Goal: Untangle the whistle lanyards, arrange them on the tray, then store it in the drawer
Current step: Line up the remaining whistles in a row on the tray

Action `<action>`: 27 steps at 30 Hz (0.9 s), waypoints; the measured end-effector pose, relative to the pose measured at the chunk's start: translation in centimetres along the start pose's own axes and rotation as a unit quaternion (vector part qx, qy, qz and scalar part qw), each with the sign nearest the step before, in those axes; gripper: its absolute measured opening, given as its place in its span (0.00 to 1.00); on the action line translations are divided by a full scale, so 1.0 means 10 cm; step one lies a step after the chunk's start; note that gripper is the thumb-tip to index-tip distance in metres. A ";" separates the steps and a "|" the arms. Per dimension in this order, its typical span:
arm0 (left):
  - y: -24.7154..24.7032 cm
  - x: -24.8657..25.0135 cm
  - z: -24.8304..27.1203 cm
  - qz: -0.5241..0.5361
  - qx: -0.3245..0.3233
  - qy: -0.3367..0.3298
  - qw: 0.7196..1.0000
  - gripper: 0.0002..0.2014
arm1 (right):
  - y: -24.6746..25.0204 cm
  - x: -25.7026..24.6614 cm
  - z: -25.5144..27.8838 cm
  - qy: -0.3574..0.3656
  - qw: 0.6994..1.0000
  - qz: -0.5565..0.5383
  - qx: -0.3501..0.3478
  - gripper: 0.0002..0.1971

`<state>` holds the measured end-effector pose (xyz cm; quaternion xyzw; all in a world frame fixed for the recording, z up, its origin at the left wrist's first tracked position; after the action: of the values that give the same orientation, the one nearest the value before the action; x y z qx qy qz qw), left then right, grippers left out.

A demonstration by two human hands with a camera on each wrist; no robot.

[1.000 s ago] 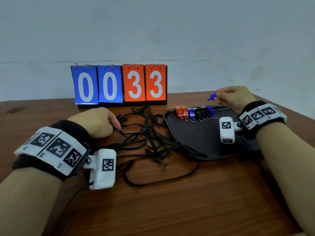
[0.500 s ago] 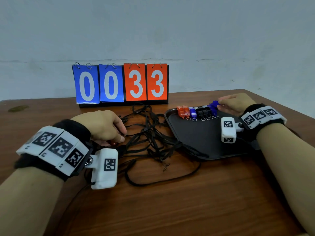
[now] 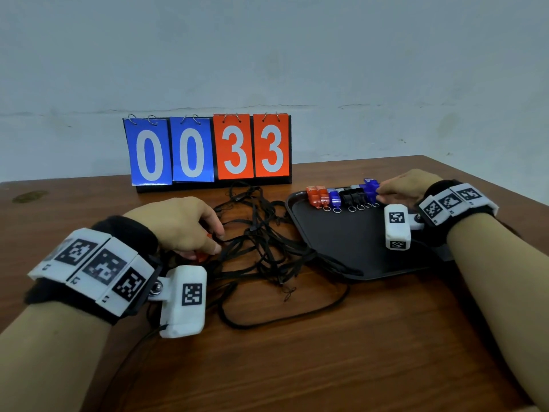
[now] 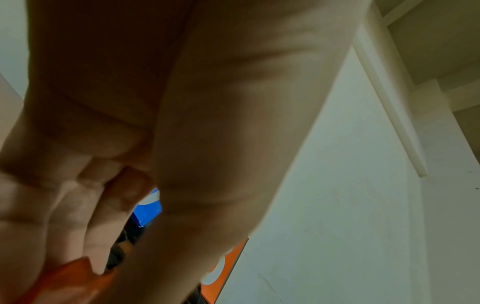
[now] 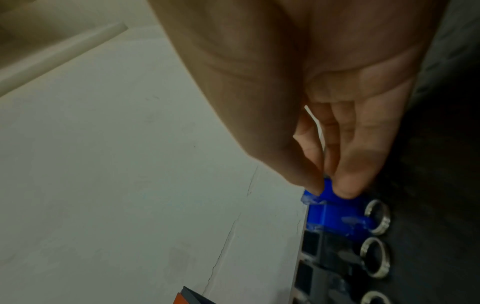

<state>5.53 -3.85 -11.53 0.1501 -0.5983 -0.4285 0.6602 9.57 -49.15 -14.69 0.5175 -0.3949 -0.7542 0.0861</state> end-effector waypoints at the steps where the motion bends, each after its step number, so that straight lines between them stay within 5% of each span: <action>1: 0.01 0.00 -0.01 -0.004 0.002 -0.004 1.000 0.10 | 0.01 -0.02 0.01 -0.004 1.000 0.017 0.009 0.11; 15: 0.05 0.09 -0.02 0.029 0.044 -0.063 0.997 0.09 | 0.01 -0.14 0.09 -0.012 0.997 0.071 -0.011 0.11; 27: 0.09 0.28 0.11 0.162 0.083 -0.159 0.970 0.07 | 0.06 -0.41 0.21 0.085 0.995 0.042 0.039 0.13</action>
<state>4.66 -5.12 -8.77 0.0353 -0.7455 -0.2828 0.6025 9.42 -46.28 -11.04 0.5656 -0.4368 -0.6872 0.1304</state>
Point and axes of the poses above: each hand's wrist, its own z-axis away from the middle knuckle, its own y-axis out of the back of the hand, x = y × z, the point moved 6 cm from there along -z, towards the middle knuckle, and after that the axes turned 12 degrees about z, right-handed, at the moved point
